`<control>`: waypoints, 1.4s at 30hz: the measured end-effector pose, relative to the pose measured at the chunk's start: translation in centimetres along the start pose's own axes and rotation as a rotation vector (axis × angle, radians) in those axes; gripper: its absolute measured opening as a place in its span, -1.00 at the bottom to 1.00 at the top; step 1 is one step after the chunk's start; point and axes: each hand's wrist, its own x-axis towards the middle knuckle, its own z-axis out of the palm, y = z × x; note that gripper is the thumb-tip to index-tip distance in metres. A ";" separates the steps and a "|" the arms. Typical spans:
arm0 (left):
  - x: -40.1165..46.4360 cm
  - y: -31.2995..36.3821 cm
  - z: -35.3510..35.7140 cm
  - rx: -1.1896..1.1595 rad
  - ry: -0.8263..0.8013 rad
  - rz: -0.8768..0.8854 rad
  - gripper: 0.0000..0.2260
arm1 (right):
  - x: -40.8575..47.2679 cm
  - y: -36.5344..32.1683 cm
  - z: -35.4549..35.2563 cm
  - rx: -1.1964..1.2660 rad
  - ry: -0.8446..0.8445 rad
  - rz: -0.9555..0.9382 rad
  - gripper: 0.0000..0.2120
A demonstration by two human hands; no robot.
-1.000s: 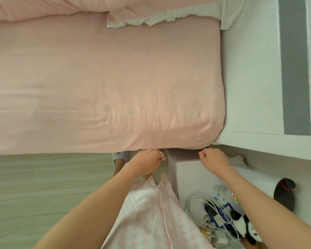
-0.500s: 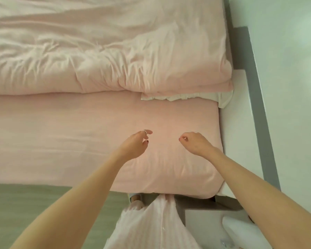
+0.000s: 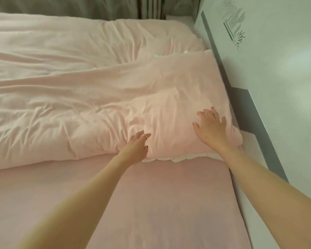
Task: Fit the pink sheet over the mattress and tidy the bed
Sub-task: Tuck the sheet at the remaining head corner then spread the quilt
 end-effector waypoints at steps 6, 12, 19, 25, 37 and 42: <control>5.6 2.2 1.0 0.066 -0.113 0.024 -0.46 | 5.1 3.9 0.4 0.122 0.076 0.158 -0.39; 8.4 3.3 1.6 0.045 -0.312 -0.021 -0.47 | 8.5 5.2 0.9 0.564 0.011 0.368 -0.08; 8.9 3.4 0.7 0.020 -0.379 -0.049 -0.46 | 11.9 3.4 1.0 0.698 0.028 0.540 -0.66; 8.4 3.2 -0.5 -0.069 -0.220 -0.078 -0.53 | 10.3 1.1 -1.0 1.020 0.085 0.475 -0.69; 3.7 4.0 -4.8 0.480 0.126 0.213 0.13 | -9.0 4.7 -1.3 1.136 -0.486 0.415 -0.77; 0.4 5.0 0.2 0.637 -0.088 0.243 -0.34 | -14.4 7.7 -0.4 1.014 -0.491 0.462 -0.93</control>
